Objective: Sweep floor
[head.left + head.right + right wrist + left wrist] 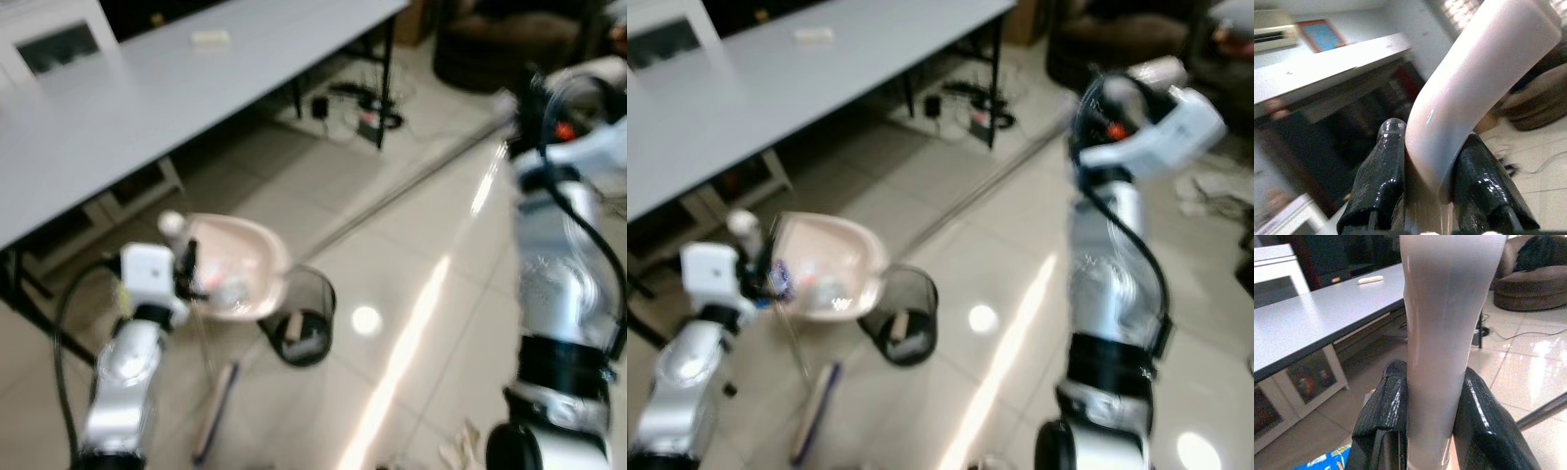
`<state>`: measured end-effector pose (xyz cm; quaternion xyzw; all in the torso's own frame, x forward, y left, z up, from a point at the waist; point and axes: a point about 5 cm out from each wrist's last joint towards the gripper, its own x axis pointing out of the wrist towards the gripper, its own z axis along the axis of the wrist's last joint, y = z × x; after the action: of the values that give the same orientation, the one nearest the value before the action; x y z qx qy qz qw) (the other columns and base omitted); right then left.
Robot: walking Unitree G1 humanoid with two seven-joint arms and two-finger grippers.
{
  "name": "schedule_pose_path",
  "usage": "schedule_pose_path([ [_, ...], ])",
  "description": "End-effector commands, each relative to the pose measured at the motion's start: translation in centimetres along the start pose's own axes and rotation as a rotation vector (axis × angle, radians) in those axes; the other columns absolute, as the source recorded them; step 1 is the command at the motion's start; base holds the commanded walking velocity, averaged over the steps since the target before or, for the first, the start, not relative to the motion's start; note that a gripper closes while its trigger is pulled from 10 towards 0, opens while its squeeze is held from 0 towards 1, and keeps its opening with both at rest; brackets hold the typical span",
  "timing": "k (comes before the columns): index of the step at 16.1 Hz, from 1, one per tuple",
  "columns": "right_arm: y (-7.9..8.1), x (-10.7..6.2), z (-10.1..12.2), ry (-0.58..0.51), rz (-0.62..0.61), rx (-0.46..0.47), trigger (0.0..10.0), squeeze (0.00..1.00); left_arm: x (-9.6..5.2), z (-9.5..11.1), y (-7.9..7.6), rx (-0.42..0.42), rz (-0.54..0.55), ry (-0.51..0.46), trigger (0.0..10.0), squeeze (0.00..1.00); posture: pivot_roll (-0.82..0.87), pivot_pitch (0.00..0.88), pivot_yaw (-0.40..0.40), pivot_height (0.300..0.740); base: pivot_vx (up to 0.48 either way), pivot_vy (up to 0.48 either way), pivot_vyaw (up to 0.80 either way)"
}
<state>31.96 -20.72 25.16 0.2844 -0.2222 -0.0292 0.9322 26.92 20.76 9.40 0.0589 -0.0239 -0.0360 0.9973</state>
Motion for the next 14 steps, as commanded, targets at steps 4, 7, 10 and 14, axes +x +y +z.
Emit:
schedule_pose_path([
  [4,1.2,0.1,1.2,-0.077,0.04,0.032,10.0,0.0,0.3,0.8,0.2,0.007,0.0,-0.039,10.0,0.0,0.01,0.043,0.064,0.74,0.323,0.0,0.0],
  [7,0.9,-0.1,1.5,-0.085,0.027,0.027,10.0,0.0,0.5,1.0,0.0,0.002,-0.007,-0.042,10.0,0.0,0.01,0.046,0.073,0.74,0.321,0.0,0.0],
  [10,0.2,-0.8,2.1,-0.08,0.016,-0.007,10.0,0.0,0.6,0.8,-0.1,-0.006,-0.014,-0.033,10.0,0.0,0.0,0.052,0.078,0.74,0.203,0.0,0.0],
  [14,-0.5,-1.4,3.0,-0.074,0.022,-0.086,10.0,0.0,0.8,0.6,-0.5,-0.003,-0.003,-0.03,10.0,0.0,-0.02,0.058,0.08,0.74,0.0,0.0,0.0],
])
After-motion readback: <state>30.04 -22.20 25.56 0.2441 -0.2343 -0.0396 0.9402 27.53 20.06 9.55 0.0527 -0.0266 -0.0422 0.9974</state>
